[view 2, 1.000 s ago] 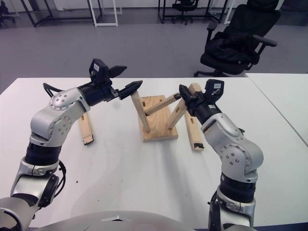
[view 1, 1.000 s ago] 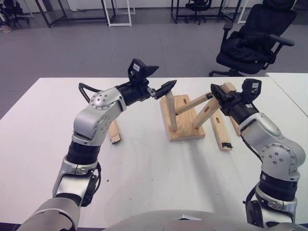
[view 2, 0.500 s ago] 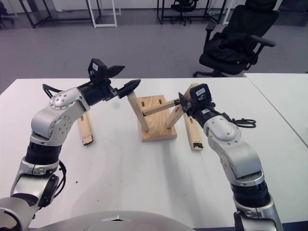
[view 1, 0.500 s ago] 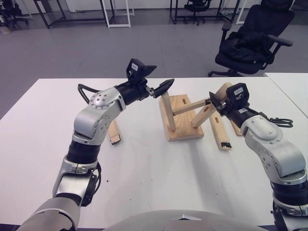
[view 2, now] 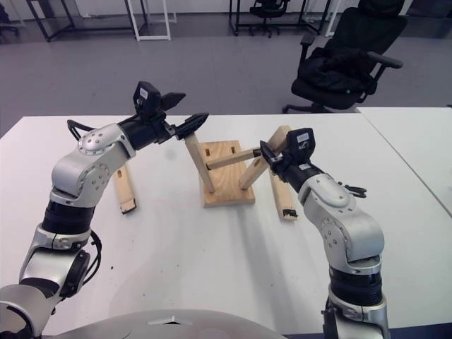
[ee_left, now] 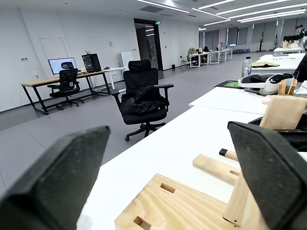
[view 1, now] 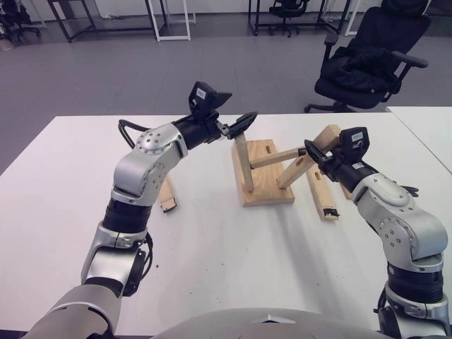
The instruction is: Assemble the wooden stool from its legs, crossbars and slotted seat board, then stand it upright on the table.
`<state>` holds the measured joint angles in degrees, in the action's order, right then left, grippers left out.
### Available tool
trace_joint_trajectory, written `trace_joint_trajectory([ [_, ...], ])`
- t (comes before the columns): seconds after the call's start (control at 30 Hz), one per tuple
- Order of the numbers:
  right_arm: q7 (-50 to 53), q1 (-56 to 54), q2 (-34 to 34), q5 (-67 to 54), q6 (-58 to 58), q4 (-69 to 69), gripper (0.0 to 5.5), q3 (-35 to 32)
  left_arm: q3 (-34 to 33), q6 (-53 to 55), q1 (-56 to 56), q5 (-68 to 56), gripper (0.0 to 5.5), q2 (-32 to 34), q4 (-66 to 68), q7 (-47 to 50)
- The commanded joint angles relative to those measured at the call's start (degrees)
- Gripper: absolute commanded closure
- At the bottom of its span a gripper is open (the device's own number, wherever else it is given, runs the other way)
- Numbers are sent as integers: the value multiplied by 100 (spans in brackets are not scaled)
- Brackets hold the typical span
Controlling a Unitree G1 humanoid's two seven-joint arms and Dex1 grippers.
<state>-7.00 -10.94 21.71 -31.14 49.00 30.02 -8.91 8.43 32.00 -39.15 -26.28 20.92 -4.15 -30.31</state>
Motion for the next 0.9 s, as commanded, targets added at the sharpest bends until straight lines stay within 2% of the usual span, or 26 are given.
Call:
trace_joint_trajectory([
  [0.03, -143, 204, -41, 48, 226, -70, 323, 359, 386, 251, -349, 307, 100, 379, 475, -757],
  [0.17, -81, 228, 184, 517, 38, 3, 323, 596, 120, 76, -1311, 414, 100, 677, 1529, -1424],
  [0.23, -36, 247, 144, 629, -100, 127, 323, 599, 8, 278, -1447, 356, 100, 601, 1269, -1325],
  [0.37, 29, 290, -121, 605, -331, 432, 323, 470, 126, 638, -886, 377, 100, 442, 338, -1126],
  [0.53, 41, 286, -123, 670, -245, 602, 323, 415, 439, 757, -358, 534, 100, 409, 96, -1235],
  [0.63, -11, 240, -60, 705, -186, 568, 323, 406, 630, 68, -667, 669, 100, 670, 995, -2254],
  [0.73, -204, 75, 45, 784, -287, 375, 323, 514, 261, -688, -1317, 471, 100, 776, 2375, -3401],
  [0.9, -786, -459, 200, 1025, -841, -420, 323, 850, -569, -943, -2051, 151, 100, 689, 3875, -3725],
])
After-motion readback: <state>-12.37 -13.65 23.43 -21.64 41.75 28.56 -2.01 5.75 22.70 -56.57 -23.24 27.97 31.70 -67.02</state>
